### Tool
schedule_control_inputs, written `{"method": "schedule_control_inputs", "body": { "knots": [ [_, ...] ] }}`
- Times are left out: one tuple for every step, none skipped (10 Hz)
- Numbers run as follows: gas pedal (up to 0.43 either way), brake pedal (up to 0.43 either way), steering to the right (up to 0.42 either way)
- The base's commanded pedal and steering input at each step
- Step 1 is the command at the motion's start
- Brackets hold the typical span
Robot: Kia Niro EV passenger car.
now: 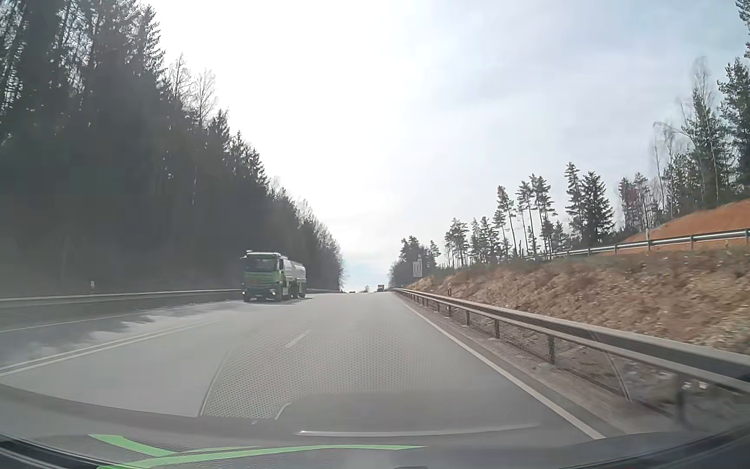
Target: Follow the waypoints while adhering to traffic rules and regulations
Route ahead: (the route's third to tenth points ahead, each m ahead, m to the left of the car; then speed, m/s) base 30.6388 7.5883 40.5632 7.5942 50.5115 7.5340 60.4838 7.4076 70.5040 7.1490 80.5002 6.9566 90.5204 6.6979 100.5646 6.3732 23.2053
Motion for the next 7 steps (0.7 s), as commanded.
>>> {"method": "schedule_control_inputs", "body": {
  "knots": [
    [0.378,0.000,0.003],
    [0.378,0.000,0.004],
    [0.378,0.000,0.004],
    [0.378,0.000,0.003],
    [0.390,0.000,0.003],
    [0.390,0.000,0.004],
    [0.390,0.000,0.003]
  ]
}}
